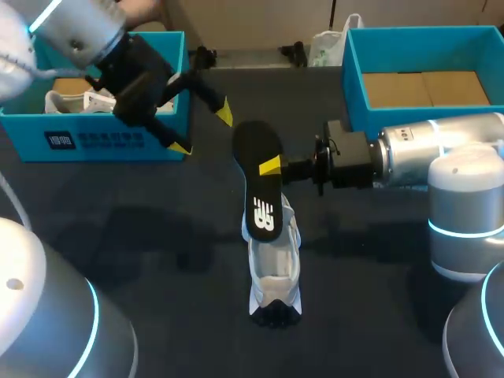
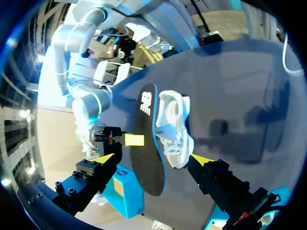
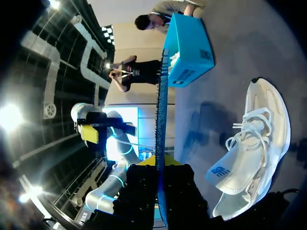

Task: Take the shoe out of the shoebox, open the shoe tongue, remove and reinsert the insole, then place the shoe into the shoebox

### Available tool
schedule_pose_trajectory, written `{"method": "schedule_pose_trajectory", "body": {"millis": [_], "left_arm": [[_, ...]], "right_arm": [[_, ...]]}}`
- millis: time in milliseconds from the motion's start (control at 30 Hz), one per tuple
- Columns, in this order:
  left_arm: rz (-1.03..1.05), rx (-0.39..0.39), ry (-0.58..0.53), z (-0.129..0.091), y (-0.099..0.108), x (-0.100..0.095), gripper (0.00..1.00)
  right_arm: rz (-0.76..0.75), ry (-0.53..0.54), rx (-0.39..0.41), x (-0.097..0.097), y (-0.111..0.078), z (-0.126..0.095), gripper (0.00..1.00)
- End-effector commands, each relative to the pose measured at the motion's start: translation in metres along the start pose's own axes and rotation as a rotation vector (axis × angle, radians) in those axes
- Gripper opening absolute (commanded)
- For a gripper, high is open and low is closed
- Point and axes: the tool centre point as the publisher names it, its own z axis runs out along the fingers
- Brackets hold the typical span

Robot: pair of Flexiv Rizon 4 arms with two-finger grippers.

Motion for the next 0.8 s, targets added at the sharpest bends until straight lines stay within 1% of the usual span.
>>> {"method": "schedule_pose_trajectory", "body": {"millis": [33,67,100,133,167,200,233,567,600,633,667,733,800], "left_arm": [[0.002,-0.008,-0.206,0.002,-0.003,0.005,1.00],[-0.002,0.011,-0.234,0.007,-0.004,0.011,1.00],[-0.028,-0.024,-0.263,0.011,-0.004,0.016,1.00],[-0.029,-0.023,-0.276,0.014,-0.004,0.020,1.00],[-0.064,-0.070,-0.300,0.020,-0.005,0.026,1.00],[-0.086,-0.074,-0.312,0.023,-0.006,0.030,1.00],[-0.127,-0.048,-0.324,0.023,-0.007,0.033,1.00],[-0.127,-0.048,-0.324,0.023,-0.007,0.033,1.00],[-0.124,-0.025,-0.335,0.030,-0.006,0.035,1.00],[-0.137,-0.051,-0.368,0.037,-0.003,0.036,1.00],[-0.126,-0.052,-0.385,0.043,-0.001,0.038,1.00],[-0.112,-0.067,-0.461,0.053,0.004,0.040,1.00],[-0.155,-0.124,-0.523,0.053,0.010,0.039,1.00]], "right_arm": [[0.000,-0.001,-0.002,0.000,0.000,0.001,0.00],[0.000,-0.001,-0.002,0.000,0.000,0.001,0.00],[0.000,-0.001,-0.002,0.000,0.000,0.001,0.00],[0.000,-0.001,-0.002,0.000,0.000,0.001,0.00],[0.000,-0.001,-0.002,0.000,0.000,0.001,0.00],[0.000,-0.001,-0.002,0.000,0.000,0.001,0.00],[0.000,-0.001,-0.002,0.000,0.000,0.001,0.00],[0.000,-0.001,-0.002,0.000,0.000,0.001,0.00],[0.000,-0.001,-0.002,0.000,0.000,0.001,0.00],[0.000,-0.001,-0.002,0.000,0.000,0.001,0.00],[0.000,-0.001,-0.002,0.000,0.000,0.001,0.00],[0.000,-0.001,-0.002,0.000,0.000,0.001,0.00],[0.000,-0.001,-0.002,0.000,0.000,0.001,0.00]]}}
